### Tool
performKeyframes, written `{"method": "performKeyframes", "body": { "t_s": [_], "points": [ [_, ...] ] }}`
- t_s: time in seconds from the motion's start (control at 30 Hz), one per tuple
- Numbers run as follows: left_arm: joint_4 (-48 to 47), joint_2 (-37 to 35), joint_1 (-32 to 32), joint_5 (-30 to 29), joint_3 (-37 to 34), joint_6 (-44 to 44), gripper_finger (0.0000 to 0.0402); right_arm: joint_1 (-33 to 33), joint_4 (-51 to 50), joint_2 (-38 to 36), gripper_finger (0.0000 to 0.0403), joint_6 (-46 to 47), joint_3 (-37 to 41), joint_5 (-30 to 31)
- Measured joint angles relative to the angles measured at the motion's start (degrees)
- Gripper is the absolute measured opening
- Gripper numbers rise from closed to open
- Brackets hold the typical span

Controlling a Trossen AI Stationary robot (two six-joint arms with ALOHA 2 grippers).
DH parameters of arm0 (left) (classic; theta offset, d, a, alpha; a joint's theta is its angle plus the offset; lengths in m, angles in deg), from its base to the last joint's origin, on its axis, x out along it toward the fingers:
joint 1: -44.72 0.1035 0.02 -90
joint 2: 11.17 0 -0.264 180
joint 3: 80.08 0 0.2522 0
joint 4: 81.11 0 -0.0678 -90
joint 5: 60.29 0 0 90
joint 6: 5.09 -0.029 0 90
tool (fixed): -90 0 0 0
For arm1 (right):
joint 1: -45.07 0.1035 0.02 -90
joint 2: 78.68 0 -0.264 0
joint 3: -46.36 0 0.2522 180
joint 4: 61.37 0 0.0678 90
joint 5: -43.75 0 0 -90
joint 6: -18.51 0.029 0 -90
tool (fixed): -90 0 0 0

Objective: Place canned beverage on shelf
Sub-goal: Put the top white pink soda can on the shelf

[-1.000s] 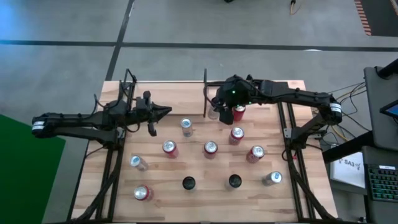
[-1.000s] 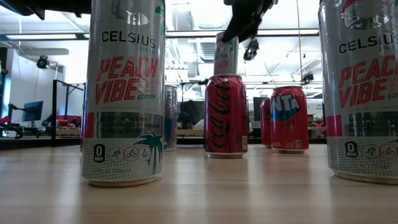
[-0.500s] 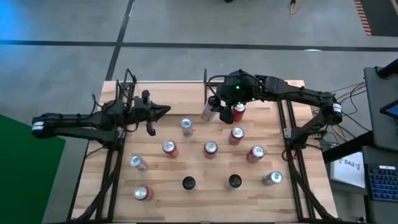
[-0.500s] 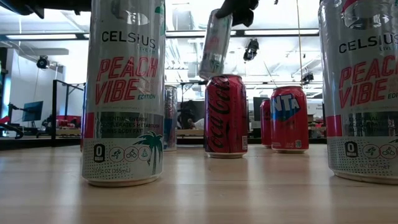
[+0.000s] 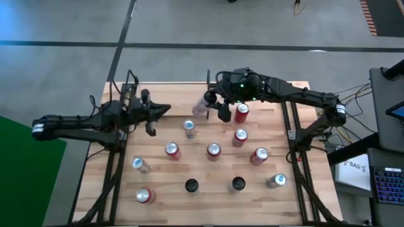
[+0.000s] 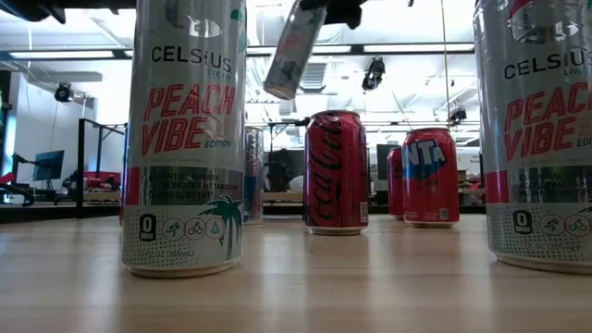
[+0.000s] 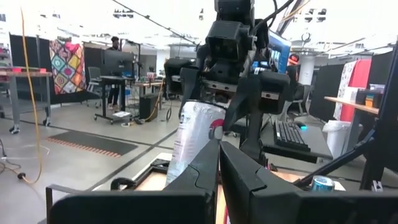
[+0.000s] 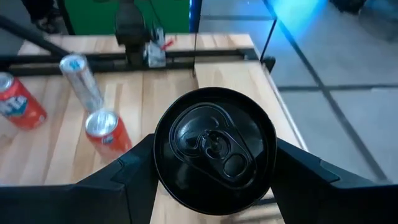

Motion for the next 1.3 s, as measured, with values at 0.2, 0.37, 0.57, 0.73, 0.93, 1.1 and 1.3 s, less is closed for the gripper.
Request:
{"method": "performKeyframes", "body": {
  "t_s": [0.2, 0.37, 0.57, 0.73, 0.93, 1.1, 1.3],
  "points": [
    [0.4, -1.8, 0.0, 0.0, 0.0, -0.2, 0.0, 0.0, 4.9, 5.1, 0.0238, -2.7, -0.1, 0.9],
    [0.4, -3.7, 0.0, 0.7, 0.0, -0.2, 0.0, -0.3, 4.6, 10.7, 0.0238, -4.4, -6.0, 1.1],
    [0.4, -5.9, 0.0, 4.5, 0.0, -0.2, 0.0, -0.8, -2.4, 19.0, 0.0238, -6.1, -17.5, 2.2],
    [0.3, -7.0, -0.1, 6.5, 0.0, 0.3, 0.0, -1.6, -7.9, 24.6, 0.0238, -7.0, -26.9, 2.3],
    [0.3, -7.5, -0.3, 8.6, 0.0, 0.7, 0.0, -3.4, -14.3, 30.0, 0.0238, -8.2, -34.1, 2.0],
    [0.2, -7.7, -0.3, 8.8, 0.0, 1.1, 0.0, -5.4, -17.4, 33.2, 0.0238, -8.9, -37.8, 1.4],
    [0.1, -7.5, -0.3, 8.8, 0.0, 1.2, 0.0, -7.8, -17.6, 35.2, 0.0238, -9.0, -37.8, 0.0]
  ]
}}
